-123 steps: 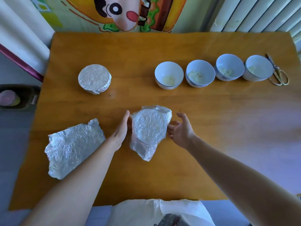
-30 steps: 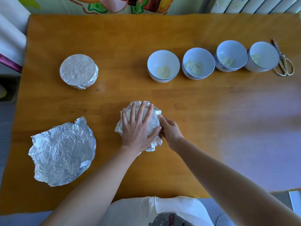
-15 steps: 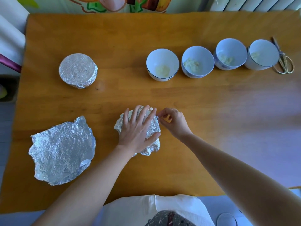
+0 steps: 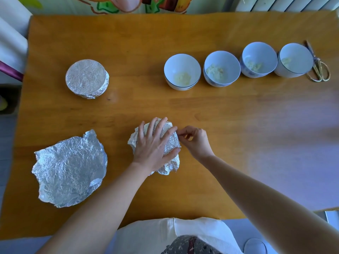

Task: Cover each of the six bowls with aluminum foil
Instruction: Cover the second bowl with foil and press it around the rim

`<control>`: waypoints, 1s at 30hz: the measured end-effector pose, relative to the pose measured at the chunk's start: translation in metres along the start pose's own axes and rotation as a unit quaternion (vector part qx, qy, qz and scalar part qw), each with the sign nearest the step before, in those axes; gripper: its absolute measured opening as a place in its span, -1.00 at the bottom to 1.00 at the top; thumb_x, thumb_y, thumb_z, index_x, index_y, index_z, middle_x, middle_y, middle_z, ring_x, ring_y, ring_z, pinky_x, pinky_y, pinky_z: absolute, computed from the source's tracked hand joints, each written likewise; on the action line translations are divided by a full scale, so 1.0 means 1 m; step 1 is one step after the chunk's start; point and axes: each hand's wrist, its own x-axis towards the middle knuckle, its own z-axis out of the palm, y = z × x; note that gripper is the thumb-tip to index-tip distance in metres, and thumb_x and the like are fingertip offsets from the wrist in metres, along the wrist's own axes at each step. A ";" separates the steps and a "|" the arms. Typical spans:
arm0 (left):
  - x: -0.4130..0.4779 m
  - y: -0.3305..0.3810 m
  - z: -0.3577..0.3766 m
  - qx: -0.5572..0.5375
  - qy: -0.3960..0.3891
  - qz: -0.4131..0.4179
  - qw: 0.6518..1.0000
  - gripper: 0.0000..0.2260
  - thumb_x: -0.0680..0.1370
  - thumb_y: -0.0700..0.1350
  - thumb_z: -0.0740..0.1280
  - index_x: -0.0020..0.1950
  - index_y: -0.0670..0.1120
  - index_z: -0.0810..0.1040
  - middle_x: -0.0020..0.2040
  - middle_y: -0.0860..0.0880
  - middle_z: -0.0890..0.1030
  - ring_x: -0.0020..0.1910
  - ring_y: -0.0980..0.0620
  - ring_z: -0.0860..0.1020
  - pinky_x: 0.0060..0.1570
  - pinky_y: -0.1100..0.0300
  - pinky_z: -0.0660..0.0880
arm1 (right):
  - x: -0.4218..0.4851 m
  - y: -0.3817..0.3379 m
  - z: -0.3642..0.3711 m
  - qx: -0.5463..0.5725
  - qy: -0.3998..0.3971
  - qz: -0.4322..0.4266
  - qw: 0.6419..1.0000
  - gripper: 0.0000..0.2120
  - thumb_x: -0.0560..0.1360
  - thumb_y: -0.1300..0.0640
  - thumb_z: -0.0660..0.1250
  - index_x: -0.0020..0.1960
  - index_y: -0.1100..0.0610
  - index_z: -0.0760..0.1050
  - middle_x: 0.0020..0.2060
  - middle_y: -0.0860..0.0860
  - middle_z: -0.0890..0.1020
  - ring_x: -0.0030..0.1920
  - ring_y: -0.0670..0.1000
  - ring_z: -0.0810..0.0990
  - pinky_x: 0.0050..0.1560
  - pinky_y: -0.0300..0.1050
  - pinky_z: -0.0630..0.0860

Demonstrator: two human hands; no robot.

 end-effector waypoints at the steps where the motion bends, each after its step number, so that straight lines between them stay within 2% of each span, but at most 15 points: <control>1: 0.000 0.000 0.000 0.000 0.002 -0.005 1.000 -0.44 0.58 0.35 0.03 0.48 0.08 0.32 0.52 -0.11 0.29 0.48 -0.22 0.27 0.39 -0.32 0.17 | -0.003 0.001 -0.003 0.008 -0.017 -0.004 1.000 -0.81 0.41 0.37 0.39 -0.06 0.16 0.68 -0.24 -0.12 0.67 -0.26 -0.20 0.59 -0.17 -0.36 0.46; 5: 0.000 0.003 0.000 -0.008 0.011 -0.024 1.000 -0.43 0.57 0.35 0.04 0.47 0.08 0.33 0.52 -0.10 0.30 0.48 -0.22 0.28 0.39 -0.33 0.17 | -0.015 0.001 -0.014 0.085 -0.074 0.021 0.993 -0.71 0.45 0.41 0.34 0.09 0.14 0.54 -0.06 -0.09 0.69 0.02 -0.18 0.65 -0.01 -0.32 0.50; 7: 0.000 0.003 0.000 -0.010 0.013 -0.027 1.000 -0.43 0.57 0.35 0.03 0.47 0.07 0.34 0.52 -0.10 0.30 0.48 -0.23 0.28 0.39 -0.33 0.17 | -0.020 0.004 -0.016 0.108 -0.097 0.030 0.989 -0.74 0.43 0.43 0.37 0.05 0.19 0.48 0.01 -0.09 0.67 0.09 -0.19 0.62 0.06 -0.28 0.50; 10: 0.000 0.003 0.001 -0.009 0.008 -0.029 1.000 -0.42 0.58 0.36 0.02 0.48 0.08 0.33 0.53 -0.10 0.29 0.48 -0.22 0.26 0.39 -0.33 0.16 | -0.025 0.009 -0.014 0.108 -0.105 0.012 0.989 -0.82 0.44 0.36 0.45 -0.02 0.20 0.50 0.09 -0.05 0.66 0.16 -0.17 0.61 0.10 -0.28 0.50; 15: -0.001 0.004 0.001 -0.013 0.017 -0.039 0.999 -0.42 0.58 0.34 0.01 0.48 0.06 0.35 0.52 -0.11 0.31 0.47 -0.23 0.28 0.38 -0.34 0.17 | -0.021 0.008 -0.013 0.114 -0.084 0.021 0.990 -0.89 0.44 0.27 0.48 -0.14 0.10 0.60 0.08 -0.05 0.69 0.09 -0.14 0.65 0.10 -0.18 0.54; 20: -0.001 0.005 0.003 -0.013 0.021 -0.054 0.998 -0.42 0.59 0.35 0.00 0.49 0.06 0.34 0.51 -0.11 0.31 0.47 -0.24 0.28 0.37 -0.35 0.19 | -0.014 0.004 -0.012 0.113 -0.072 0.038 0.990 -0.79 0.43 0.31 0.47 -0.20 0.00 0.61 -0.09 -0.12 0.71 -0.02 -0.14 0.68 -0.01 -0.21 0.52; 23: -0.001 0.006 0.003 -0.018 0.027 -0.072 0.997 -0.41 0.58 0.35 0.00 0.48 0.06 0.34 0.51 -0.12 0.32 0.47 -0.23 0.28 0.38 -0.35 0.19 | -0.007 0.001 -0.009 0.116 -0.055 0.047 0.991 -0.79 0.42 0.32 0.47 -0.16 0.01 0.61 -0.20 -0.14 0.69 -0.13 -0.14 0.66 -0.06 -0.24 0.49; 26: -0.001 0.008 0.003 -0.020 0.029 -0.095 0.995 -0.41 0.58 0.35 -0.01 0.48 0.07 0.33 0.51 -0.12 0.32 0.48 -0.24 0.28 0.38 -0.34 0.19 | -0.006 -0.002 -0.006 0.116 -0.043 0.059 0.991 -0.82 0.43 0.30 0.46 -0.05 0.06 0.64 -0.16 -0.11 0.71 -0.10 -0.17 0.66 -0.08 -0.26 0.51; 30: -0.001 0.009 0.004 -0.027 0.032 -0.108 0.993 -0.41 0.58 0.36 -0.02 0.48 0.07 0.33 0.52 -0.12 0.32 0.48 -0.24 0.27 0.39 -0.33 0.17 | -0.007 -0.003 -0.002 0.119 -0.014 0.083 0.989 -0.89 0.45 0.25 0.47 -0.09 0.06 0.69 -0.22 -0.15 0.70 -0.30 -0.19 0.53 -0.19 -0.31 0.45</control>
